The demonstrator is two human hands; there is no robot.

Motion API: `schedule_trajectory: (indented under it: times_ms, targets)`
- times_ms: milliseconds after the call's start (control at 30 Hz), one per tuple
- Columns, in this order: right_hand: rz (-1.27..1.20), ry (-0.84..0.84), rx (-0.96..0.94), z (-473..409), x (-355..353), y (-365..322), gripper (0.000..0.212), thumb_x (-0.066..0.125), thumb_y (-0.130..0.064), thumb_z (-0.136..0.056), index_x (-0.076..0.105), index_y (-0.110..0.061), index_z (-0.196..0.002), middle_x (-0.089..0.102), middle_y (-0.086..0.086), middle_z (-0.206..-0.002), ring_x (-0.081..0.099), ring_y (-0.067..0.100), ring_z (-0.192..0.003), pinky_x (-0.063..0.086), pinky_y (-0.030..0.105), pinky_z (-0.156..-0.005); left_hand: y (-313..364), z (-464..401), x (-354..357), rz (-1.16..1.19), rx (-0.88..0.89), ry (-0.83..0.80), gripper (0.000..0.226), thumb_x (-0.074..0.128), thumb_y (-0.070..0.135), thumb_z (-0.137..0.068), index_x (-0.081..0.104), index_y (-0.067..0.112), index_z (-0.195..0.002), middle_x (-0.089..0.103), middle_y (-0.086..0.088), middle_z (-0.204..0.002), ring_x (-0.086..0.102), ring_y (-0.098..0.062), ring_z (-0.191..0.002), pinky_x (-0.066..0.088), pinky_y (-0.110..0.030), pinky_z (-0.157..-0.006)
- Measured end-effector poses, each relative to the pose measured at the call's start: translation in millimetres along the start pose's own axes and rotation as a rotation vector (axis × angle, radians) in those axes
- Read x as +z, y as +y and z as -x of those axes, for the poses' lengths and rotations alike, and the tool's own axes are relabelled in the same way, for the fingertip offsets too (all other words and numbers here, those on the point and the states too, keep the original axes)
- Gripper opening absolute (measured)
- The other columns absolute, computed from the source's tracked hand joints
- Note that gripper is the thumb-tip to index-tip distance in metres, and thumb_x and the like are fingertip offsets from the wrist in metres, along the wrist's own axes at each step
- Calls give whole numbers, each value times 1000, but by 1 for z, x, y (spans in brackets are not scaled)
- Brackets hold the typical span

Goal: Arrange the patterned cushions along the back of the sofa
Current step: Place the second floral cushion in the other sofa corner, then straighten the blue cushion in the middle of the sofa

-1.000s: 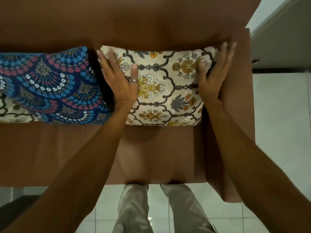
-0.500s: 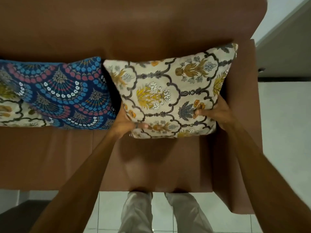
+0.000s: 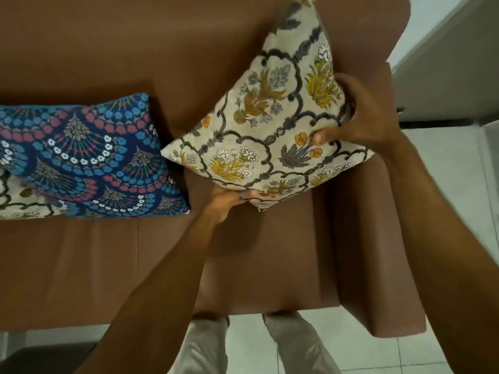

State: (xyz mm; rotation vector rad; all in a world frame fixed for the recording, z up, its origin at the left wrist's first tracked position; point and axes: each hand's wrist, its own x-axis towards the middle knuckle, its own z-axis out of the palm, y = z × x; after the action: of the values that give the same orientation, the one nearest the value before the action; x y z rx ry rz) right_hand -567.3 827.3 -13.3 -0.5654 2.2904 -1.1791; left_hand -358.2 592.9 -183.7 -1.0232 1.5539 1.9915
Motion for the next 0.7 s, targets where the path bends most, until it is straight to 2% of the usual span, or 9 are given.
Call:
schedule_trajectory:
  times_ms: [100,133,200,267,333,433,500,600,700]
  targets:
    - [66,321,-104,36,29,-13,125,100,-25,-62,28,6,-159,39,13,-161,44,-2,-144,34,9,-120,3,18,-12,42,72,83,78,86,-9,-77,53,12,-146,69,-4,-137,66,-25,-132,60,-38,-102]
    - [102,479,-98,55,47,-20,119,100,-36,-68,33,3,-159,41,11,-160,43,8,-148,35,12,-121,1,29,-17,99,106,175,92,86,-16,-73,47,20,-147,64,1,-137,65,-20,-129,62,-34,-95]
    - [50,674,-83,89,99,-34,85,83,-51,-88,49,0,-146,55,16,-147,56,29,-136,47,35,-116,-3,59,-36,148,151,380,108,87,-18,-70,36,23,-155,53,-1,-145,58,-22,-134,62,-33,-90]
    - [10,561,-101,105,163,-45,42,73,-38,-98,63,-8,-126,67,10,-123,66,27,-110,56,40,-96,-15,89,-73,61,214,568,102,89,-10,-74,35,11,-158,46,-11,-155,51,-31,-143,59,-47,-102]
    - [-24,224,-29,100,228,-56,28,75,-28,-98,70,-16,-122,71,1,-121,67,16,-111,56,35,-96,-30,114,-130,-132,318,763,95,91,-2,-76,40,2,-156,48,-20,-154,53,-37,-142,54,-61,-108]
    - [-122,-165,89,62,314,-74,77,85,-29,-90,44,-24,-156,50,-20,-154,51,1,-138,51,21,-109,-25,134,-227,-215,338,911,105,95,7,-72,36,6,-159,39,-22,-160,45,-39,-148,48,-64,-114]
    - [-335,-235,180,25,359,-89,101,89,-16,-85,25,-29,-162,38,-25,-158,45,-6,-145,50,16,-109,-4,132,-292,-229,346,833,120,98,7,-69,24,10,-164,32,-19,-166,39,-36,-154,46,-62,-118]
    - [-433,-77,337,-24,412,-109,126,97,-11,-73,14,-19,-167,30,4,-173,34,24,-159,43,52,-124,31,111,-373,-313,406,630,134,102,5,-61,17,8,-163,38,-15,-166,41,-30,-155,44,-58,-122]
    - [-447,108,387,-40,437,-121,130,100,-9,-66,16,-15,-165,31,8,-170,34,27,-158,39,56,-126,57,88,-410,-310,327,472,137,105,6,-52,20,13,-159,43,-9,-161,45,-25,-151,45,-55,-122]
